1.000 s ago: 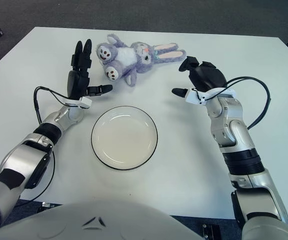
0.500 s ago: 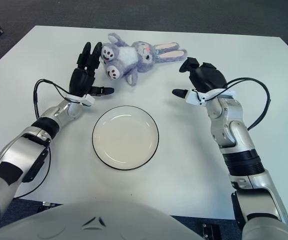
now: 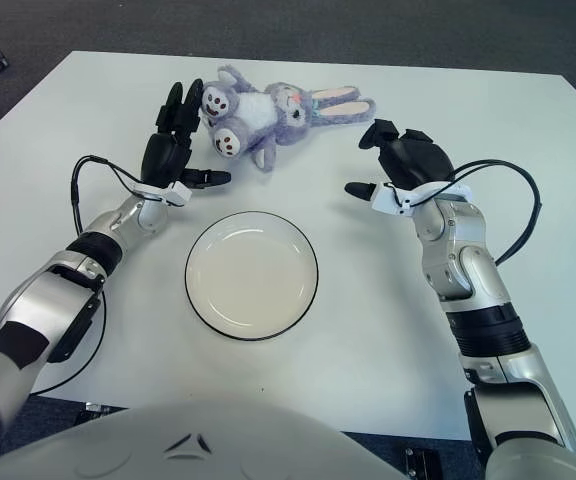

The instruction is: Put the doll into the plate.

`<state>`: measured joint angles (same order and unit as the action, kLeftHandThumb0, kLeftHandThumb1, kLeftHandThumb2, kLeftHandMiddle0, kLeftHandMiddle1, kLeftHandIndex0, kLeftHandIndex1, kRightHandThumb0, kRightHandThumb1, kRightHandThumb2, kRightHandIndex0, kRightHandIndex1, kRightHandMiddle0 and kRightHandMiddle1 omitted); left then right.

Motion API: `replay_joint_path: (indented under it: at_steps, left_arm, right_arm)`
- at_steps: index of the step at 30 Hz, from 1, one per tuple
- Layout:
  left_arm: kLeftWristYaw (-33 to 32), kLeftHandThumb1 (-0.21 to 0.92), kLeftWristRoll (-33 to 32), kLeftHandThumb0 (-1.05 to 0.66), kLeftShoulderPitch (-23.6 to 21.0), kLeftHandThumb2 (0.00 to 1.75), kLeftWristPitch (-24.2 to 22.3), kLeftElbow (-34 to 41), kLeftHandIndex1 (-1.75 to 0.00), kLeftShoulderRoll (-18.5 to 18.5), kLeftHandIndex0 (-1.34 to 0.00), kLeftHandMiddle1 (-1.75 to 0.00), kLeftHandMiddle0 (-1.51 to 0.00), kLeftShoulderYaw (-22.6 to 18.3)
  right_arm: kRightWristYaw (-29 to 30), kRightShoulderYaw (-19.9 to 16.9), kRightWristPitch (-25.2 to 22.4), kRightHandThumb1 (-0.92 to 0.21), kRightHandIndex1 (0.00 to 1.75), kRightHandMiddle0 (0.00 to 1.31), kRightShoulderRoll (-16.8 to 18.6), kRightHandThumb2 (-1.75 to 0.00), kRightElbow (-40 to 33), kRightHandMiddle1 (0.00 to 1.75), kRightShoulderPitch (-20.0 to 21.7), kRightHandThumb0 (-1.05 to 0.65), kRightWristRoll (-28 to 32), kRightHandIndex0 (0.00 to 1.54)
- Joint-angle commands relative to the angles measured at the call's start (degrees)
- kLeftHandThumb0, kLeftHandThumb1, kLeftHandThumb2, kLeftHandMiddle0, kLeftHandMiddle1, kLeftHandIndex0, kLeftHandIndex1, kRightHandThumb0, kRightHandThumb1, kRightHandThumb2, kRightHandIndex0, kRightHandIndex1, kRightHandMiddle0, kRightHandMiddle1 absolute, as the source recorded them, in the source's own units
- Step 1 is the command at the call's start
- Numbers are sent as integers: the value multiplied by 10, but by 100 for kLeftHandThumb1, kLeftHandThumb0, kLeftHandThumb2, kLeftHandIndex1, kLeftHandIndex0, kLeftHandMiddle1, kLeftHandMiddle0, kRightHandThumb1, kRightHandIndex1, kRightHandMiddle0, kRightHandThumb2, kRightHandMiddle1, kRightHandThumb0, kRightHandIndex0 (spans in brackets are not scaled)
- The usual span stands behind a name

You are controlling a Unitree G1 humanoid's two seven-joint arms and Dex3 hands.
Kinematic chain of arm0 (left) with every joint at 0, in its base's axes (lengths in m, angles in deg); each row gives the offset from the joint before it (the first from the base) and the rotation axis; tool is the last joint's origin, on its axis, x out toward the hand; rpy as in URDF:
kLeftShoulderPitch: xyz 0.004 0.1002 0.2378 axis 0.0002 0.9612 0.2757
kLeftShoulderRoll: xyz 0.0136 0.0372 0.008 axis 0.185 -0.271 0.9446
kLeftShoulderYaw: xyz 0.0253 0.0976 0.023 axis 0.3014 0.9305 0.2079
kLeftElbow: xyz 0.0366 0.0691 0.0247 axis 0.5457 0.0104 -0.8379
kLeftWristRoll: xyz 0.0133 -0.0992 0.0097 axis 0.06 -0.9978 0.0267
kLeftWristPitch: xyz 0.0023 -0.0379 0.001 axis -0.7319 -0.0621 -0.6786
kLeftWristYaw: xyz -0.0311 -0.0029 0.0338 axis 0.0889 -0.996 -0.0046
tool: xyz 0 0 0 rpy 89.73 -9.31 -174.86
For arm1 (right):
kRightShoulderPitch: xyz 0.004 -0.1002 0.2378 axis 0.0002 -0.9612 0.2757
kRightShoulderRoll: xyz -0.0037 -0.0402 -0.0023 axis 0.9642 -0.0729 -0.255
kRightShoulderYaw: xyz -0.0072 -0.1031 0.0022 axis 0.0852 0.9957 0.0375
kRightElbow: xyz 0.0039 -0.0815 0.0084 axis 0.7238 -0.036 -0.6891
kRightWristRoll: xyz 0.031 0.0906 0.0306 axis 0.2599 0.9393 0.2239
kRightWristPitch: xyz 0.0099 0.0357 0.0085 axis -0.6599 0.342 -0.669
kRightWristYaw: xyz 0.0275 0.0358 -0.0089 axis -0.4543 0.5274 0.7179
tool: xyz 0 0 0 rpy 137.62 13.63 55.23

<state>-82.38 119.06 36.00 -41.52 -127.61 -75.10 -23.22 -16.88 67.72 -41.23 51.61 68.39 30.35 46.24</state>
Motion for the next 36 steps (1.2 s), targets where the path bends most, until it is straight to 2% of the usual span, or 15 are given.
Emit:
replay_joint_path:
  at_steps: [1,7,19,25,28,29,31,33,36]
  left_arm:
    - [14,47,-27,-85,-14,60,31,-11,-6,-10,0,0,0,-13]
    - [35,44,-58,-87,-24,70,54,-22,-12,-31,0,-1,-2,-24]
    - [57,49,-104,-93,-35,63,90,-45,-9,-64,0,-3,-6,-54]
    - [50,44,-128,-89,-50,63,107,-62,-36,-91,0,-8,-14,-77]
    - [55,43,-139,-88,-54,64,108,-68,-41,-101,0,-9,-15,-88]
    - [59,43,-146,-88,-56,64,108,-70,-45,-106,0,-11,-15,-93]
    - [65,41,-157,-87,-59,66,110,-74,-56,-115,0,-33,-8,-102]
    - [73,39,-169,-87,-62,67,112,-78,-62,-125,0,-45,-4,-111]
    - [85,38,-188,-88,-65,67,115,-82,-69,-136,0,-55,-1,-126]
  right_arm:
    - [-5,-7,-5,-81,101,0,-10,-67,-7,119,-5,-64,-5,16]
    - [-4,-9,-3,-80,106,0,-13,-67,-9,124,-12,-64,-3,17]
    - [-2,-12,-4,-80,107,0,-11,-67,-9,123,-20,-64,5,16]
    - [-6,-14,-5,-81,103,0,-12,-67,-12,118,-28,-64,10,15]
    - [-4,-14,-2,-81,102,0,-14,-67,-10,117,-30,-64,10,15]
    - [-4,-14,1,-81,103,0,-15,-67,-10,117,-30,-64,10,16]
    - [-2,-13,4,-81,105,0,-16,-67,-8,118,-33,-64,10,17]
    - [0,-13,7,-81,106,0,-17,-67,-8,118,-35,-64,10,17]
    - [1,-14,11,-81,106,0,-17,-67,-8,117,-38,-64,11,17]
